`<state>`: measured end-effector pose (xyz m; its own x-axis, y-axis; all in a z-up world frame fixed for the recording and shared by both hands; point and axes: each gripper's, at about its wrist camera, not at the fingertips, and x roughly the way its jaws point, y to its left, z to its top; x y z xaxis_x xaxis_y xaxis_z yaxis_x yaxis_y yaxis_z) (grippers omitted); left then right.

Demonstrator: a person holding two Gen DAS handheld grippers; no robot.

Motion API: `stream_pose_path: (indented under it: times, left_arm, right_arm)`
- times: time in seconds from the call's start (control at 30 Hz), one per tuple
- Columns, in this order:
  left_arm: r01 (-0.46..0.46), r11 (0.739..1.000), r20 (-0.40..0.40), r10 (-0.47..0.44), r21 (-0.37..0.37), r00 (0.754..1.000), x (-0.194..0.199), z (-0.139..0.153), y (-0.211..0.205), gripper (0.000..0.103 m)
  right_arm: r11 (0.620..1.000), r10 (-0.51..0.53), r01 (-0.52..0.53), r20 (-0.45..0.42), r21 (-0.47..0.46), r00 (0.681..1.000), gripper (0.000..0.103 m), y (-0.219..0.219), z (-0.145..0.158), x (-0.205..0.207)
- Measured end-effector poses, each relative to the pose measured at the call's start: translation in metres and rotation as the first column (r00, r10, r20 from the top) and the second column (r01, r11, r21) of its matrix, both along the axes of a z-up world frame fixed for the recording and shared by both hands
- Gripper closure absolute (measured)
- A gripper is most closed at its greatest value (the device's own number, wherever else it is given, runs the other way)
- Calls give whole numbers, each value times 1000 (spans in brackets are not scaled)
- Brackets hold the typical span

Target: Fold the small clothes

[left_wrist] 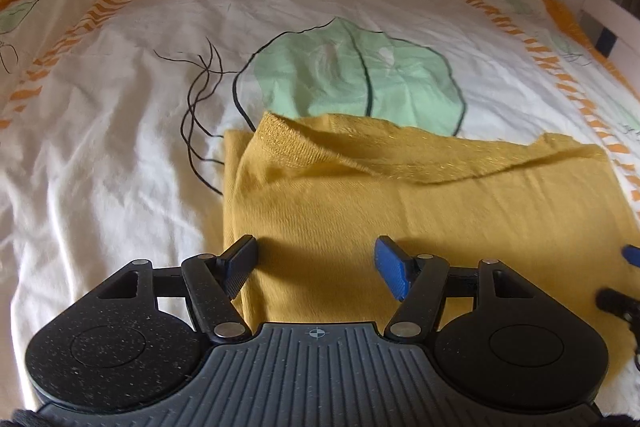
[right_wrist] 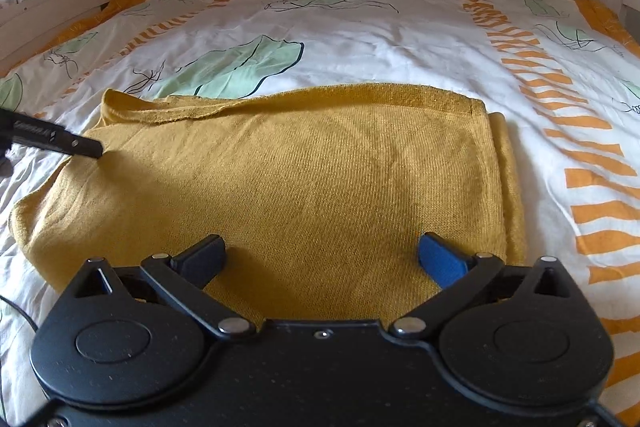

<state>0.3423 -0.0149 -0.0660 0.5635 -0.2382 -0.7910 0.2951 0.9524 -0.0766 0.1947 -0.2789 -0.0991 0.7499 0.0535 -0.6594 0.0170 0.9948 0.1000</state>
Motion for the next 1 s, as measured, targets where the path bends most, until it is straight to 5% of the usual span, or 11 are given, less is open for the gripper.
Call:
stream_pose_path:
  times: [0.27, 0.47, 0.73, 1.0]
  left_arm:
    - [-83, 996, -48, 85, 42, 995, 46, -14, -2, 30]
    - [-119, 992, -48, 120, 33, 992, 43, -12, -4, 27]
    - [-44, 997, 5, 44, -58, 999, -10, 35, -28, 26]
    - [20, 1000, 35, -19, -22, 999, -23, 47, -79, 26]
  right_arm:
    - [1000, 8, -8, 7, 15, 1000, 0, -2, -1, -3]
    - [1000, 10, -10, -4, 29, 1000, 0, -5, 2, -2]
    - [959, -59, 63, -24, 275, 998, 0, -30, 27, -16]
    - [914, -56, 65, -35, 400, 998, 0, -40, 58, -38]
